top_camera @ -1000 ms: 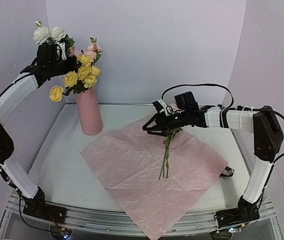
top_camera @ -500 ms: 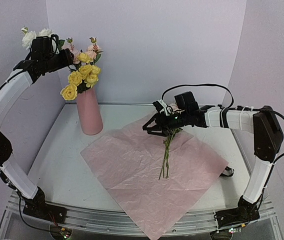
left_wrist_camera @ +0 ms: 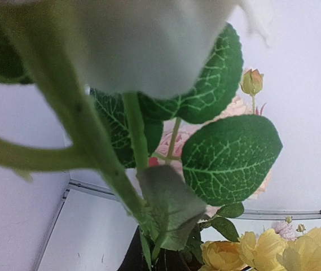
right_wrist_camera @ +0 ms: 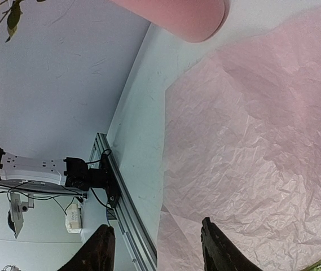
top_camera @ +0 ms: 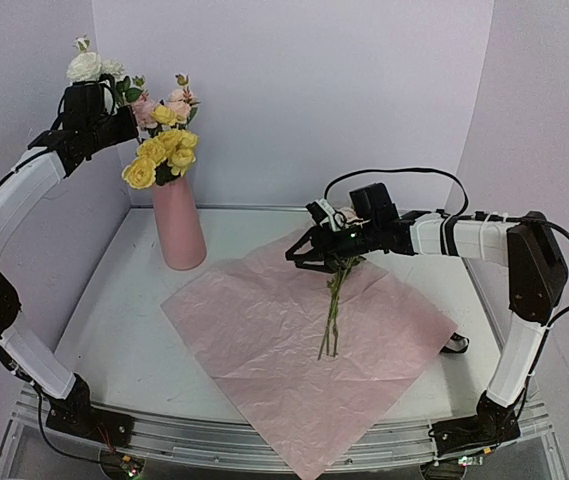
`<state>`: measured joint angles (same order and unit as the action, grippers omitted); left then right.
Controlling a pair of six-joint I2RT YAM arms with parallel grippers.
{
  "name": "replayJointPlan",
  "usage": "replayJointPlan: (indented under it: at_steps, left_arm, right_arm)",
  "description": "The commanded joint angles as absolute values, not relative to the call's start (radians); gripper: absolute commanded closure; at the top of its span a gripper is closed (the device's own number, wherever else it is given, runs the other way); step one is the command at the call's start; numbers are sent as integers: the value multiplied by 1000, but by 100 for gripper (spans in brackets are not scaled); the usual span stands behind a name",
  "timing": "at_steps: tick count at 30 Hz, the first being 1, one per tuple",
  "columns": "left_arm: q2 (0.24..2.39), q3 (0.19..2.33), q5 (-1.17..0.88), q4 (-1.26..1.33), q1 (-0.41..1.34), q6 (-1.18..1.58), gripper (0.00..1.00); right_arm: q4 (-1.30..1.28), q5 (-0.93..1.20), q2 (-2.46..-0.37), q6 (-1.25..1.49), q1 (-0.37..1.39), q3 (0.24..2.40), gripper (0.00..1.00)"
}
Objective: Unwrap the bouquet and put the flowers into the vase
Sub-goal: Insert the fake flower into the vase.
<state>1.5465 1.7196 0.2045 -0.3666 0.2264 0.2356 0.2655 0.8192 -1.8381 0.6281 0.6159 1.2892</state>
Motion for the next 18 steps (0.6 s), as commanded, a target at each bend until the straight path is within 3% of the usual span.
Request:
replayJointPlan:
  at_steps: [1,18]
  left_arm:
    - [1497,1651,168,-276,224,161,100]
    - [1526,1523,-57,-238,222,163,100]
  right_arm:
    - [279,840,-1820,621,612,1320,46]
    - [278,843,-1831,623,613,1336,46]
